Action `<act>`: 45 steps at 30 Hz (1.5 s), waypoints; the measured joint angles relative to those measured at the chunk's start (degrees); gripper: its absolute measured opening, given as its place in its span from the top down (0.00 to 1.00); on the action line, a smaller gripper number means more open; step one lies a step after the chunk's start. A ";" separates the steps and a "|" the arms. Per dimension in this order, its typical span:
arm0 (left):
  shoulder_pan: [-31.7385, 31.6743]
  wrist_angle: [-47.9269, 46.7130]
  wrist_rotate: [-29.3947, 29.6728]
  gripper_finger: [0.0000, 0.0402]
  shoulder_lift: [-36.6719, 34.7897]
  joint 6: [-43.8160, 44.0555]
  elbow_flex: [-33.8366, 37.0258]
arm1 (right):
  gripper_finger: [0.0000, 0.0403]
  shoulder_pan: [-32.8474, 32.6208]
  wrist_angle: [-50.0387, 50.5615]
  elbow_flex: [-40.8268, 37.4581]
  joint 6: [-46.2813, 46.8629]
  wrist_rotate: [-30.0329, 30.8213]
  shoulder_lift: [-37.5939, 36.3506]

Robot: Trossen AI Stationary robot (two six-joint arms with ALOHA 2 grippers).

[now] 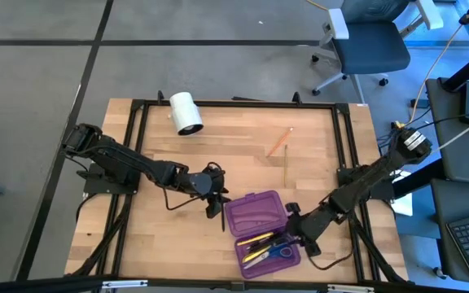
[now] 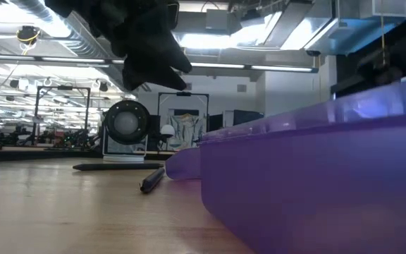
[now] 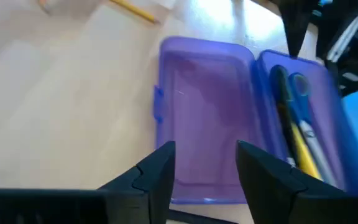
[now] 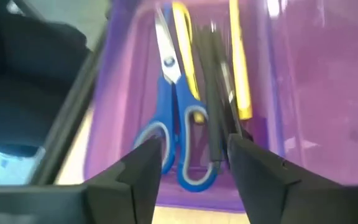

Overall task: Pick & place school supplies into a supply box
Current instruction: Put the bottom black pen into the purple supply box

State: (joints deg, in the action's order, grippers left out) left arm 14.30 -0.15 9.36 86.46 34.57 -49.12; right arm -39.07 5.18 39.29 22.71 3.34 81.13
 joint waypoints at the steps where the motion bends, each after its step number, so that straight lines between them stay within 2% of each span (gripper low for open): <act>1: 0.38 -0.04 -0.50 0.59 0.27 1.14 0.00 | 0.53 0.00 0.71 0.00 0.72 0.06 -1.41; 8: 6.06 0.43 0.04 0.60 5.69 2.57 -0.02 | 0.52 -0.02 7.83 0.00 1.63 7.60 -7.29; 11: 8.16 -0.02 3.04 0.61 8.03 4.29 -0.20 | 0.52 0.00 8.76 -0.02 0.97 10.47 -7.42; 15: 9.22 -0.71 7.01 0.63 9.45 9.85 -0.86 | 0.52 0.32 9.49 -0.02 0.99 10.57 -7.42; 20: 7.90 -6.91 7.25 0.64 9.22 13.96 -3.22 | 0.52 0.44 9.76 -0.02 1.04 10.60 -7.40; 28: 7.65 -6.32 4.12 0.63 8.91 12.83 -4.03 | 0.52 0.42 10.22 -0.02 1.06 10.59 -7.40; 31: 7.16 -5.70 5.88 0.63 8.91 17.43 -4.15 | 0.52 0.42 10.22 -0.02 1.04 10.61 -7.40; 35: 5.54 -15.18 6.98 0.64 9.08 29.71 -7.02 | 0.52 0.42 10.27 -0.02 0.96 10.62 -7.40; 40: 5.76 -35.71 13.42 0.64 11.27 41.88 -14.87 | 0.52 0.54 10.83 -0.02 0.74 10.62 -7.40; 42: 5.35 -39.19 13.88 0.64 12.30 44.04 -17.16 | 0.52 0.53 11.07 -0.02 0.71 10.62 -7.40; 45: 4.91 -38.43 12.87 0.64 14.56 44.21 -19.75 | 0.52 0.53 11.10 -0.02 0.72 10.62 -7.40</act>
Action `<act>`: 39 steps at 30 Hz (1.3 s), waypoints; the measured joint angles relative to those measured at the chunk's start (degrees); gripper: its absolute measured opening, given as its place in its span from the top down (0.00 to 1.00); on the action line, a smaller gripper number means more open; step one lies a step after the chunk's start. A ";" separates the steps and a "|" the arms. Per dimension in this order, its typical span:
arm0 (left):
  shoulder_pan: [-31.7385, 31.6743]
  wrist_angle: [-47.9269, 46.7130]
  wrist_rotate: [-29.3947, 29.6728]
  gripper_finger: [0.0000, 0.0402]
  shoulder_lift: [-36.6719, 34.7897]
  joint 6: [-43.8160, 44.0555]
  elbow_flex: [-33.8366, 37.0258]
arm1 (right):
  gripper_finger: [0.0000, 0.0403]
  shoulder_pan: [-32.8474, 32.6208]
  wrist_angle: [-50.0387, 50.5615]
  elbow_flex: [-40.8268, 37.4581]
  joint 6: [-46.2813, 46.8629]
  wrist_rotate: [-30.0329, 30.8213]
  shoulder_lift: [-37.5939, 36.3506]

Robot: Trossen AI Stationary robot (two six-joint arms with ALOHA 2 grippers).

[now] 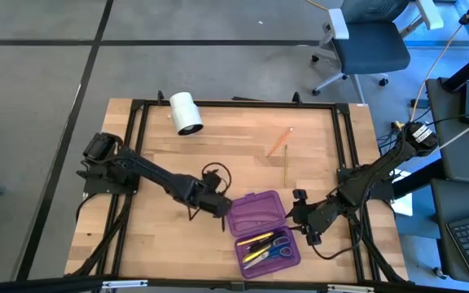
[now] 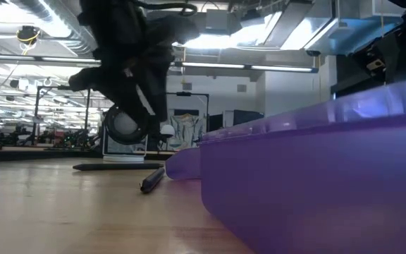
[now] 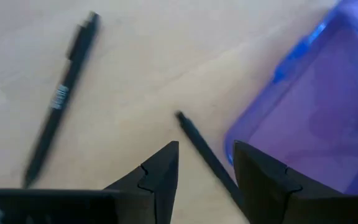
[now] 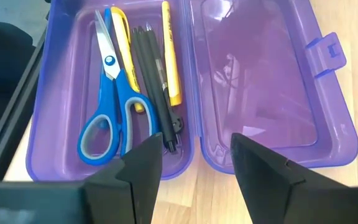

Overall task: Pick & place school supplies into a supply box
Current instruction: Put the bottom black pen into the purple supply box

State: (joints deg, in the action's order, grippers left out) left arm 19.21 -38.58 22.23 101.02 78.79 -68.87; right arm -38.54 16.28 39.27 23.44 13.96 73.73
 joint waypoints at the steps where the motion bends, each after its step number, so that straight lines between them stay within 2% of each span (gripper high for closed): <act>1: -0.19 -0.31 -1.05 0.64 0.78 0.00 -0.76 | 0.52 0.01 0.05 0.00 -0.17 0.00 0.00; 8: -2.21 -0.95 -3.85 0.64 5.70 1.29 -1.48 | 0.52 0.00 1.15 -0.02 -0.71 0.00 0.01; 23: -2.87 2.11 -4.28 0.64 11.29 5.13 -1.66 | 0.52 0.00 2.99 -0.17 -1.20 0.11 0.04; 39: -2.83 2.81 -5.43 0.64 11.01 2.51 -1.43 | 0.52 0.02 3.39 -0.17 -1.22 0.09 0.04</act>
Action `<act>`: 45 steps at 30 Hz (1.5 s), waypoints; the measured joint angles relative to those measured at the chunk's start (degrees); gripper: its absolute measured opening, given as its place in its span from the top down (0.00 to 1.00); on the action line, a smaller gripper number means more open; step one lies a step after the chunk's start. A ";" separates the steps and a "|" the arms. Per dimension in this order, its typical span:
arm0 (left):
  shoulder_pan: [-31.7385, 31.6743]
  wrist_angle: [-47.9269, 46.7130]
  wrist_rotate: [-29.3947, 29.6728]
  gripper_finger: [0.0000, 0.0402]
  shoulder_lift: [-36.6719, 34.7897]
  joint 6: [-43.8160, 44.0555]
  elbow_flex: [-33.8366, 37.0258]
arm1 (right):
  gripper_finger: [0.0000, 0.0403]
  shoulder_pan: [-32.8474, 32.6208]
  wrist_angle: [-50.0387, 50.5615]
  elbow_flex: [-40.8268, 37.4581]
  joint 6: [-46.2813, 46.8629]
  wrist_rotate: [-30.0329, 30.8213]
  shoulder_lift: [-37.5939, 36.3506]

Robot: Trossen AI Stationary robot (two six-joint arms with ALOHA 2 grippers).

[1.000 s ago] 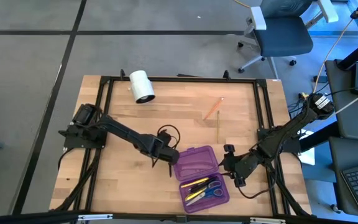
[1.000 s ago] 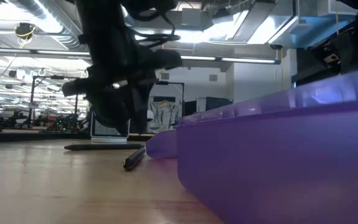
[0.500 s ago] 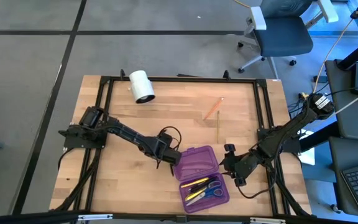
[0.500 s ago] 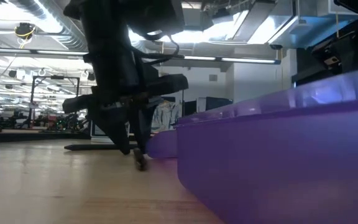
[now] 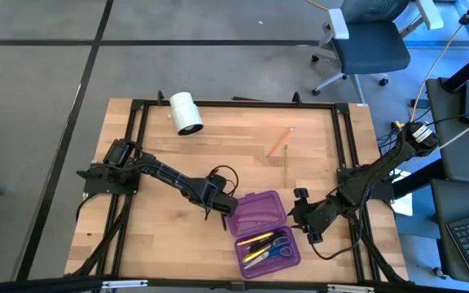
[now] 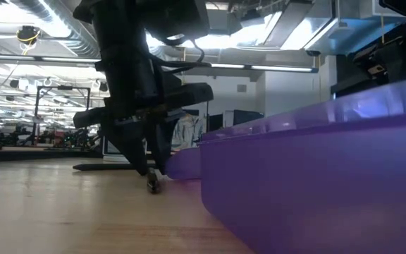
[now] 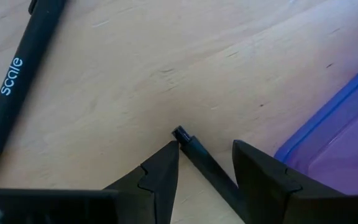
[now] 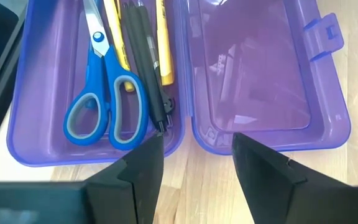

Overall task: Pick & place school supplies into a supply box
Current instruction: Put the bottom black pen into the purple supply box

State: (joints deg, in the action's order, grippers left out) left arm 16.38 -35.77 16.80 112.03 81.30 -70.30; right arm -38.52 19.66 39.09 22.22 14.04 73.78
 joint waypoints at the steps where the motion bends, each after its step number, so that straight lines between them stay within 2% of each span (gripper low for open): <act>1: 0.00 0.02 0.00 0.64 0.00 0.00 0.00 | 0.52 -0.01 0.00 0.00 -0.04 -0.02 0.00; 17: -0.13 0.96 -3.68 0.66 -0.13 2.25 -0.07 | 0.52 -0.02 1.74 0.00 0.05 -0.09 0.00; 23: -0.13 0.35 -5.11 0.71 -0.15 2.08 -0.15 | 0.52 -0.02 1.99 0.00 0.04 -0.09 0.00; 29: -0.09 -1.59 -5.62 0.80 -0.15 1.89 -0.20 | 0.52 -0.02 2.08 0.00 0.02 -0.09 0.00; 32: -0.48 -2.11 -6.94 0.86 -0.16 -1.61 -0.20 | 0.52 -0.02 2.10 0.00 0.04 -0.10 0.00; 37: -1.77 -4.93 -13.61 0.93 -0.24 -9.81 -0.28 | 0.52 -0.02 2.10 0.00 0.04 -0.09 0.00; 41: -2.22 -8.15 -17.51 0.94 -0.24 -16.09 -0.28 | 0.52 -0.02 2.08 0.00 0.53 -0.09 0.00; 45: -2.12 -9.25 -17.06 0.91 -0.22 -21.49 -0.26 | 0.52 -0.02 2.08 0.00 1.33 -0.09 0.00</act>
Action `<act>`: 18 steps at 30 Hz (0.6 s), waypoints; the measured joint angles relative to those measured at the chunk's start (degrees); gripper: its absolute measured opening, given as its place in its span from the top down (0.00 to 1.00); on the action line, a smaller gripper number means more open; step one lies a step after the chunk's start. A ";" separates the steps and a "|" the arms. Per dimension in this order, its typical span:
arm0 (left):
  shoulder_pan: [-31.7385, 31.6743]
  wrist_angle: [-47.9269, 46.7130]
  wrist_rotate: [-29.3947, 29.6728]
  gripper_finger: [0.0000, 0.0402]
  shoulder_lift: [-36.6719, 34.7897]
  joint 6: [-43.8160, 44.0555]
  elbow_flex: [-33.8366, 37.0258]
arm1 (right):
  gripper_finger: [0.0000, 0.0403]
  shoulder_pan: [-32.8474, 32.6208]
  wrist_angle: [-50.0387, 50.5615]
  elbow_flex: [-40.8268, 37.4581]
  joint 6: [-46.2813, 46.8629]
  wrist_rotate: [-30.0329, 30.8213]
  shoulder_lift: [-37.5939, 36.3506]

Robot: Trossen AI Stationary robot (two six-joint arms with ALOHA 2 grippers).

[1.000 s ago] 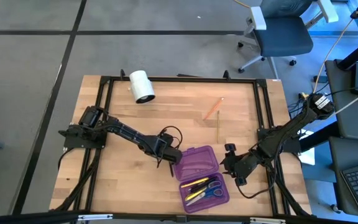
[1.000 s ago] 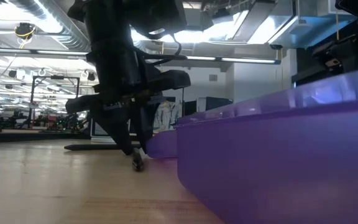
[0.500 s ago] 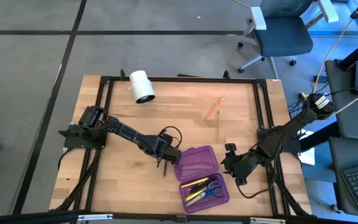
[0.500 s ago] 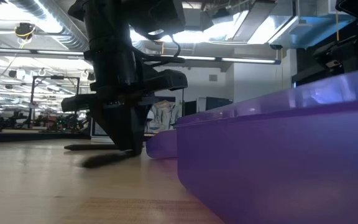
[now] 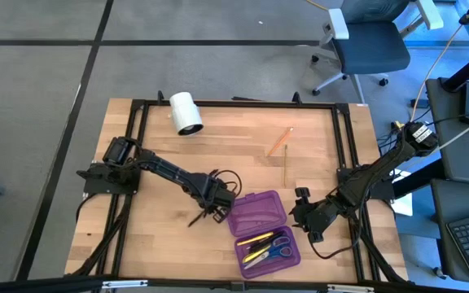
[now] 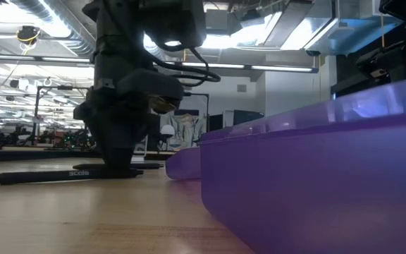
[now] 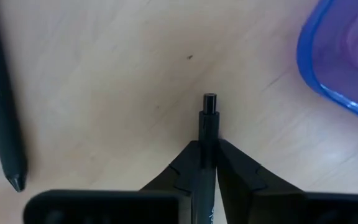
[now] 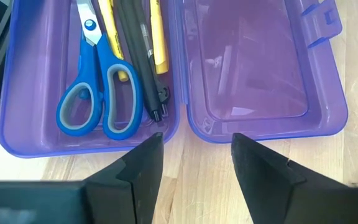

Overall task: Pick & place school supplies into a supply box
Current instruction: Put the bottom black pen into the purple supply box

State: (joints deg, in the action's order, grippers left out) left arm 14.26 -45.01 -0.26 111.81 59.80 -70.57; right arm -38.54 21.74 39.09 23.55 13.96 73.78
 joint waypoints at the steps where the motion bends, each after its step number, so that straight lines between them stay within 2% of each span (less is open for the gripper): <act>1: 0.10 -0.02 0.63 0.91 0.00 -0.88 0.02 | 0.52 0.01 0.00 0.00 0.01 0.00 0.00; 12: 0.57 0.10 3.34 0.91 0.04 -13.01 0.13 | 0.52 0.02 -0.02 0.00 0.43 0.00 0.00; 18: 1.26 -1.09 3.99 0.91 0.23 -14.61 -1.92 | 0.52 0.00 0.00 0.00 1.73 0.00 0.00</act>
State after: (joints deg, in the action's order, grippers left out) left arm 15.53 -46.11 3.73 112.03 45.19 -72.49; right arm -38.54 21.74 39.09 25.28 13.96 73.78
